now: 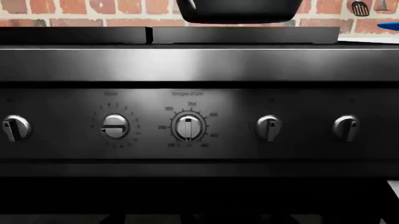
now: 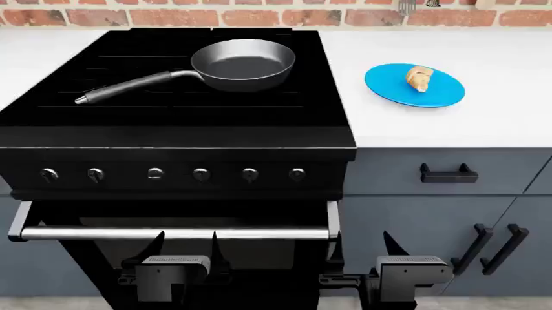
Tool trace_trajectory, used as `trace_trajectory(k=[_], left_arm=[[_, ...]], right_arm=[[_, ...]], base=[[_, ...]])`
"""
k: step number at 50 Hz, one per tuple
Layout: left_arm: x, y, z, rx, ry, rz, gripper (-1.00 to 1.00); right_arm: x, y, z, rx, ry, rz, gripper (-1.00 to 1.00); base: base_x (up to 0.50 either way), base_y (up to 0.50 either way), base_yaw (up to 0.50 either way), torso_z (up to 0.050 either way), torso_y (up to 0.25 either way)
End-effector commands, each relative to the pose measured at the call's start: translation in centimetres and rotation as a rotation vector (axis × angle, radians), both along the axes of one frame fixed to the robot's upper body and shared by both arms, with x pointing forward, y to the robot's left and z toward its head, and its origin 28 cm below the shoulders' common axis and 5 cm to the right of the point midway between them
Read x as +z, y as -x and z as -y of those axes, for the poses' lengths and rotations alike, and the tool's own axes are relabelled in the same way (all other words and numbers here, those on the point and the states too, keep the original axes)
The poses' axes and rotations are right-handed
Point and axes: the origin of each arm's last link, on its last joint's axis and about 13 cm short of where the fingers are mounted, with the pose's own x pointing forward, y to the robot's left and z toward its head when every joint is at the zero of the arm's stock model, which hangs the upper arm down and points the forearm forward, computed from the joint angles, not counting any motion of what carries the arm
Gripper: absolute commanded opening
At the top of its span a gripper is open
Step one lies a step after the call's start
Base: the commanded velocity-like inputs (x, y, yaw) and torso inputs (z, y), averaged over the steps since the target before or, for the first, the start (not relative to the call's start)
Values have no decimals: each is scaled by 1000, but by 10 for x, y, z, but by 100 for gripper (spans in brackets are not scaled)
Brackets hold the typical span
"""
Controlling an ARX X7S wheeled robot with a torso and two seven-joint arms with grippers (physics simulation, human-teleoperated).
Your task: Pick the croissant and place it on the pan. Then turn on the stove to warm the croissant.
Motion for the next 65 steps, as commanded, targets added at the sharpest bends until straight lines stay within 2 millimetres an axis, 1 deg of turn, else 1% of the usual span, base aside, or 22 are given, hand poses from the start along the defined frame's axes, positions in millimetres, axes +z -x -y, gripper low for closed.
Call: trace_trajectory(k=[1,2,3,8,13,23,31,33,37,39,41,52,65], left_arm=[[4,-1,1,-48,-79,46,100],[0,2,0,-108,29,23,100],[-3,5,-1,-74,-10,-20,100],[-8,13,1,-63,-3,-14,100],[-12,12,0,-58,6,-24,100],[-10,10,-2,-42,11,-18,100],[-12,9,-2,-37,13,-19,100],[-6,7,-1,-16,41,-6,100],[-7,1,-2,32,56,-71,100],[-9,-1,-3,24,68,-114,100],[-9,0,-3,41,40,-96,100],[-9,3,1,18,16,-82,100],[-9,-1,1,9,-14,-66,100]], right_arm=[[0,2,-3,12,40,22,100],[-1,3,-4,13,56,22,100],[-2,4,-6,28,89,39,100],[-1,2,-5,32,55,11,100],[0,3,-5,55,51,8,100],[4,4,-2,58,36,36,100],[7,1,-1,56,16,34,100],[8,0,0,53,6,29,100],[9,0,1,47,-16,28,100],[10,0,1,46,-17,28,100],[10,0,1,47,-17,29,100],[10,-1,2,41,-21,26,100],[8,-3,2,11,-39,-3,100]], base=[[0,0,0,0,0],[0,0,0,0,0],[0,0,0,50,-78],[0,0,0,50,-55],[0,0,0,50,-30],[0,0,0,50,-28],[0,0,0,50,-26],[0,-74,0,50,-28],[0,-459,0,12,-6],[0,-500,0,0,0],[0,-500,0,0,0],[0,-500,0,0,0],[-50,-500,0,0,0]])
